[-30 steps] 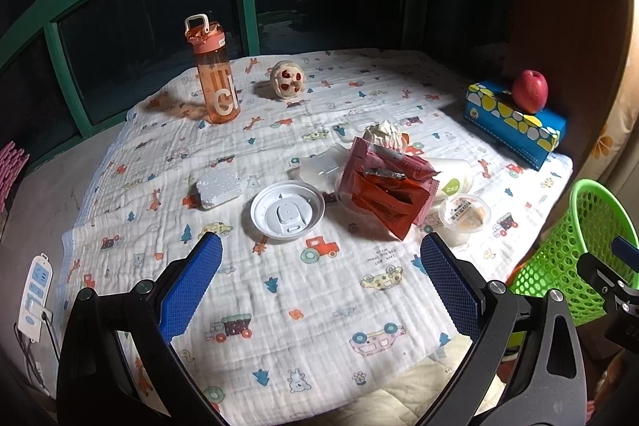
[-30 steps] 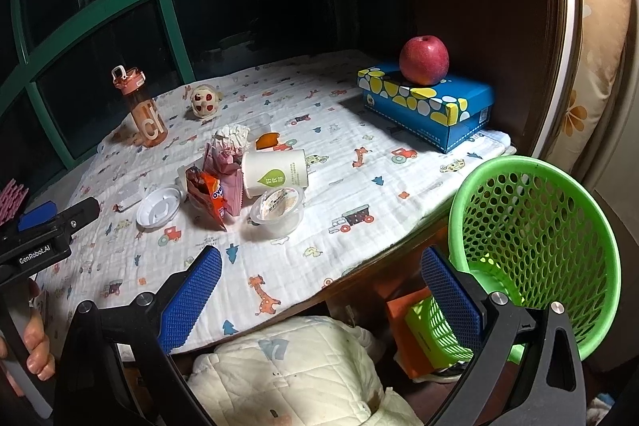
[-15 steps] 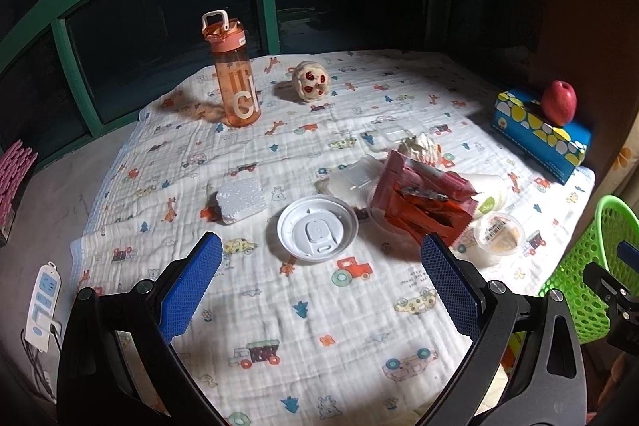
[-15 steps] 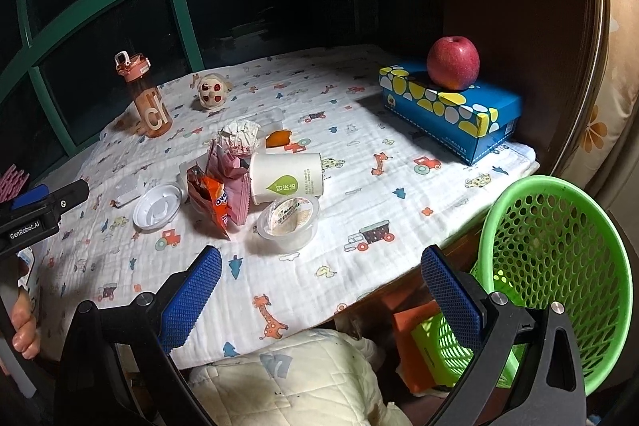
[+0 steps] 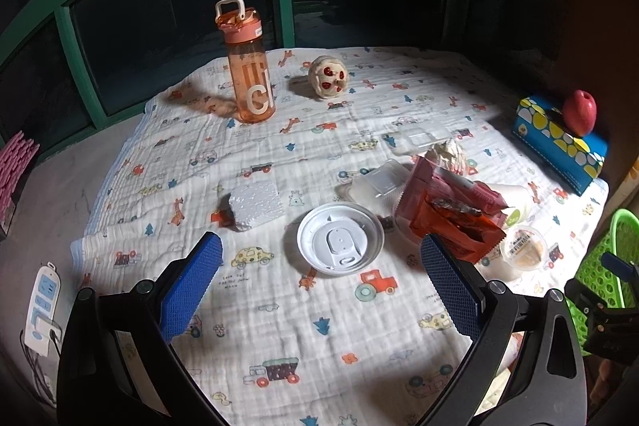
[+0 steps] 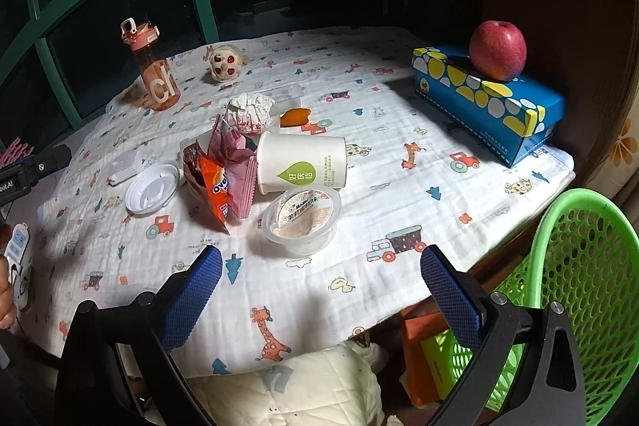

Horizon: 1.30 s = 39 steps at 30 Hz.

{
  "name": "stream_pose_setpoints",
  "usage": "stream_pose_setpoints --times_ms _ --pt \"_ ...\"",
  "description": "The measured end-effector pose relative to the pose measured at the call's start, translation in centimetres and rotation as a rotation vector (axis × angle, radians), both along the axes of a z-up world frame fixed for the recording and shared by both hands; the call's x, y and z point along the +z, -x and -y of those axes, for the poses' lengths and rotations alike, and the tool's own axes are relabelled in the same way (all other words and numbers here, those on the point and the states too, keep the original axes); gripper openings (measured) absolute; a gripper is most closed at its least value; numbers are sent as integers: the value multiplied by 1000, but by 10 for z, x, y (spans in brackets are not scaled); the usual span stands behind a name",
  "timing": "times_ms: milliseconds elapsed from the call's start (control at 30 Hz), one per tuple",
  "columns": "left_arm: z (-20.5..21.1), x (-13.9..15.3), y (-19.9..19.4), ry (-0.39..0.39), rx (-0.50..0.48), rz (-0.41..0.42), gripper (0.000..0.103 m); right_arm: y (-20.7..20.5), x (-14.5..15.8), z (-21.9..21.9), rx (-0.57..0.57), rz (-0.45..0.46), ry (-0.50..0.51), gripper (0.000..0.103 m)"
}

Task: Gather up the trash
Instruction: 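Reach the right tool to the orange wafer wrapper and grasp it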

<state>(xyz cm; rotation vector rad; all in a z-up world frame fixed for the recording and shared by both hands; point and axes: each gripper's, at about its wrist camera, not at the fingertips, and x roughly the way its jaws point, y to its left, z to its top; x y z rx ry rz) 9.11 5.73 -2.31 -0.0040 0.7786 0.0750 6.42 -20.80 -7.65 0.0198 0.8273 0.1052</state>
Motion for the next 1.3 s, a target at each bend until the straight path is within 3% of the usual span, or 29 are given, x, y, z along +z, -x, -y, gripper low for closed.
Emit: stream_pose_setpoints --times_ms 433,700,1033,1300 --pt "-15 -12 -18 25 18 -32 98 -43 -30 -20 75 -57 42 95" --pt "-33 -12 -22 22 62 -32 98 -40 -7 -32 115 7 19 94" --pt "-50 -15 -19 20 98 -38 98 -52 -7 -86 295 -8 -59 73" --pt "-64 -22 -16 30 126 -50 97 -72 -18 -108 349 -36 -94 71"
